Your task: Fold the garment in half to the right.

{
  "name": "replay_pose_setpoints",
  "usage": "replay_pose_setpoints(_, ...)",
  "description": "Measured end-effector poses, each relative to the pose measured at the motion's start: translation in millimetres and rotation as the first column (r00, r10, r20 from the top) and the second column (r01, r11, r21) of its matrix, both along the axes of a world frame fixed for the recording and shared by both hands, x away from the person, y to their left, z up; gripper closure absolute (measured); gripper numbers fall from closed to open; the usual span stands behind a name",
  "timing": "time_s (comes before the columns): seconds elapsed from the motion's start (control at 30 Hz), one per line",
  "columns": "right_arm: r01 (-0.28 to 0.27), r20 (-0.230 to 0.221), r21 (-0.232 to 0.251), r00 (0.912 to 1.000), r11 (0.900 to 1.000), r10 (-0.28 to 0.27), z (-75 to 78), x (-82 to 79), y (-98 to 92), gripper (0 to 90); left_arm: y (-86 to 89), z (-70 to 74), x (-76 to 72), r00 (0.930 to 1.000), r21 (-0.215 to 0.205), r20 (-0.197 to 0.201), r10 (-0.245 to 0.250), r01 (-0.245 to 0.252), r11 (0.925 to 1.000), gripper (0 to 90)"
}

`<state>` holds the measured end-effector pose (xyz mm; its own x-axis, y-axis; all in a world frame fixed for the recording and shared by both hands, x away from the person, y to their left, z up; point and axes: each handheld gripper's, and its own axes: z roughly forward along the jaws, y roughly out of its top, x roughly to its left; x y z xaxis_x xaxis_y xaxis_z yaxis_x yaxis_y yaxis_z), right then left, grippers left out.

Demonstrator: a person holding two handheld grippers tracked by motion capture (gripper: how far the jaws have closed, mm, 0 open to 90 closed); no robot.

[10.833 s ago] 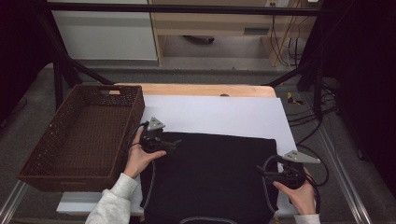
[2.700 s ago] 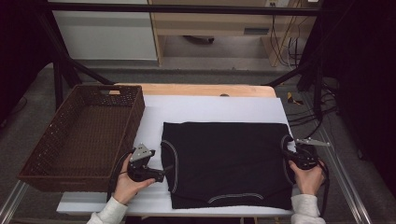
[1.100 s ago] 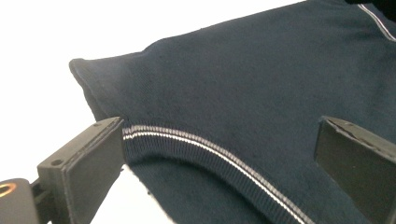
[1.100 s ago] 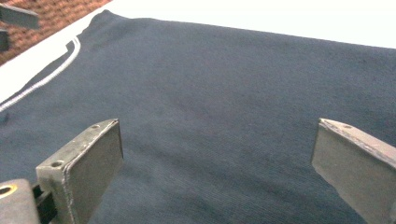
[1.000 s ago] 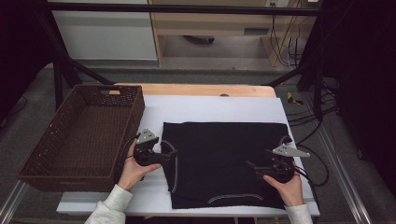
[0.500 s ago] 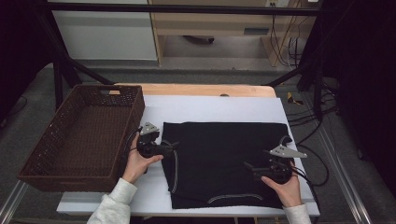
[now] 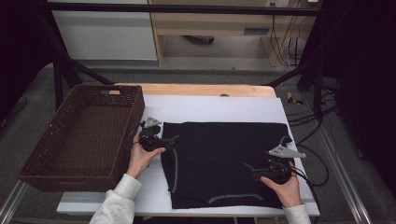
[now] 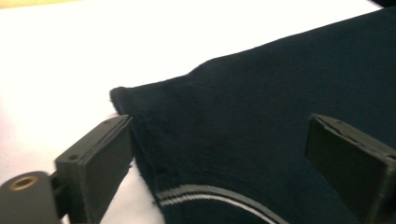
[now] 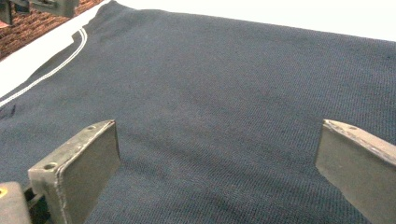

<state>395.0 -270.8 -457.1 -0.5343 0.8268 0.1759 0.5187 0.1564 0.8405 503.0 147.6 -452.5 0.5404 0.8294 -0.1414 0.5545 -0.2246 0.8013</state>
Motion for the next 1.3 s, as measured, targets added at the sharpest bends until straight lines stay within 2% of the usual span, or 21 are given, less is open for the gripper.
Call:
replay_pose_setpoints(0.27, -0.002, 0.002, -0.003, 1.0, 1.0, 0.002, 0.5, -0.7, -0.5, 0.7, -1.8, -5.4, 11.7, 0.9998, 0.046, -0.017, 0.012, -0.011, 0.9989, 14.0)
replay_pose_setpoints(0.4, -0.005, 0.001, -0.004, 1.0, 1.0, 0.005, 0.4, -1.3, -0.2, 0.7, -1.0, -10.0, 21.6, 0.9987, 0.061, -0.026, 0.044, -0.043, 0.9972, 19.4)
replay_pose_setpoints(0.53, -0.007, 0.0, -0.003, 1.0, 1.0, 0.007, 0.1, -1.1, 0.1, 0.7, -0.3, -14.2, 27.9, 0.9986, 0.066, -0.031, 0.044, -0.042, 0.997, 30.3)
replay_pose_setpoints(0.77, -0.006, -0.005, 0.003, 1.0, 1.0, 0.006, 0.4, -1.4, 0.8, 0.7, 6.3, -24.3, 36.9, 0.9965, 0.067, -0.056, 0.062, -0.058, 0.9961, 43.5)
replay_pose_setpoints(0.83, -0.009, 0.0, -0.001, 1.0, 1.0, 0.009, 0.7, -1.3, 1.5, 0.7, 6.7, -27.5, 38.5, 0.9959, 0.059, -0.071, 0.057, -0.052, 0.9969, 45.6)
replay_pose_setpoints(0.93, -0.014, -0.002, -0.002, 0.9999, 1.0, 0.014, 1.1, -1.5, 2.6, 0.7, 5.9, -28.1, 39.4, 0.9969, 0.062, -0.058, 0.054, -0.05, 0.9968, 49.2)
replay_pose_setpoints(1.23, -0.021, -0.011, -0.006, 0.9997, 1.0, 0.021, 3.5, -2.9, 13.3, 0.7, 2.0, -29.7, 38.5, 0.9988, 0.058, -0.047, 0.014, -0.011, 0.9983, 72.8)
replay_pose_setpoints(1.3, -0.019, -0.015, -0.004, 0.9997, 1.0, 0.019, 3.9, -3.1, 17.4, 0.7, 0.2, -29.6, 37.5, 0.9992, 0.07, -0.039, 0.006, -0.004, 0.9976, 76.2)
